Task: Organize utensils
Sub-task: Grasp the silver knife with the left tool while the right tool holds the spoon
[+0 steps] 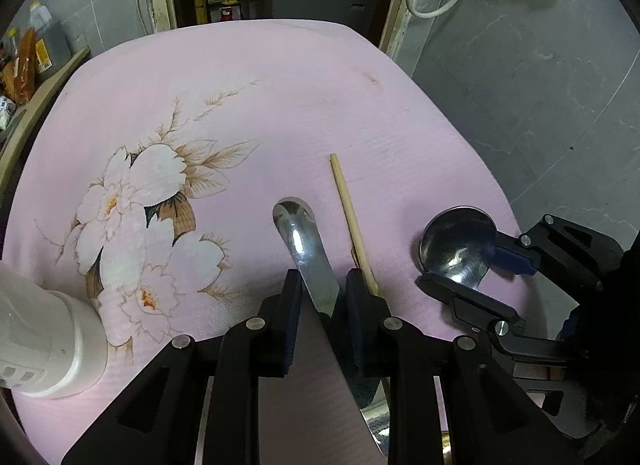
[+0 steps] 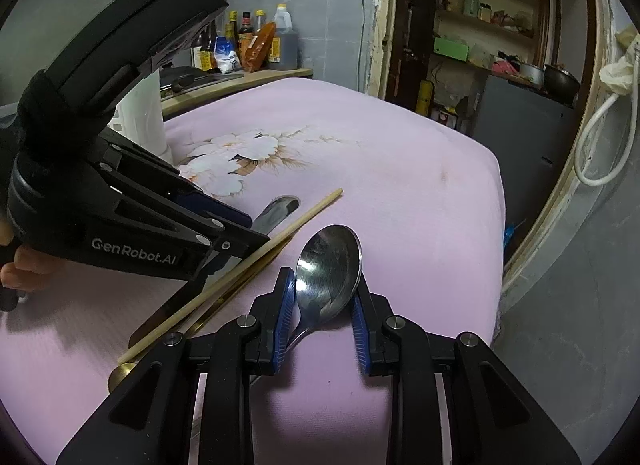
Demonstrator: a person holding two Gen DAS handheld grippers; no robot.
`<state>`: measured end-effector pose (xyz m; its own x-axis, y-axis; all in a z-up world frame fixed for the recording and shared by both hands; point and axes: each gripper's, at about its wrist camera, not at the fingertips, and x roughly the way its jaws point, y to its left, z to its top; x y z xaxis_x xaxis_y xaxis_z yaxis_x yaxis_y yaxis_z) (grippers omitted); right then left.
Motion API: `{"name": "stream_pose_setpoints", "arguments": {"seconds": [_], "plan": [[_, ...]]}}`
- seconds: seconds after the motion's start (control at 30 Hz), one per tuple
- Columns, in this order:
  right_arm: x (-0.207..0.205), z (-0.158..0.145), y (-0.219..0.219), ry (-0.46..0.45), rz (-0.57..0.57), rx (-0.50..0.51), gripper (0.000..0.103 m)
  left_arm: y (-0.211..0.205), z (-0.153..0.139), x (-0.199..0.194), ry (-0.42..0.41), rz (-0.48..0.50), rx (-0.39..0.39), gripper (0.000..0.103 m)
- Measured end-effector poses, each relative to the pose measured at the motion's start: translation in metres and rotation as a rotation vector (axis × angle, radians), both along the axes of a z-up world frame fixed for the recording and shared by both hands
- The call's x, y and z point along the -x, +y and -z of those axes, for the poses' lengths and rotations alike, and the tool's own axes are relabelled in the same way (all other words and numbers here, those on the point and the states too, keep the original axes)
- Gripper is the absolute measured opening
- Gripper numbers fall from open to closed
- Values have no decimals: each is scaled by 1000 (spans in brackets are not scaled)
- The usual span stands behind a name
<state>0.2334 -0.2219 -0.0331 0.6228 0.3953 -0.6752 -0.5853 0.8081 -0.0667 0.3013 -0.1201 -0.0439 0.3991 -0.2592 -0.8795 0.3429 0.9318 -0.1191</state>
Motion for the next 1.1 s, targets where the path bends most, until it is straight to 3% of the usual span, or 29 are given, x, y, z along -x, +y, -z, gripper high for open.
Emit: {"name": "stream_pose_setpoints", "arguments": {"seconds": [0.2,0.43,0.73,0.87,1.1], "plan": [[2,-1,2,-2,15,18,24,0,-1,4,-9,-25,-23,16],[11,1,10,-26,-5,59,21,33,3,31,-54,-36,-83,13],[34,1,14,-23,-72,50,18,67,3,80,-93,-53,-64,12],[51,4,25,-20,-122,92,16,74,0,98,-101,-59,-48,11],[56,4,35,35,-173,58,11,78,-5,113,-119,15,-97,13]]}}
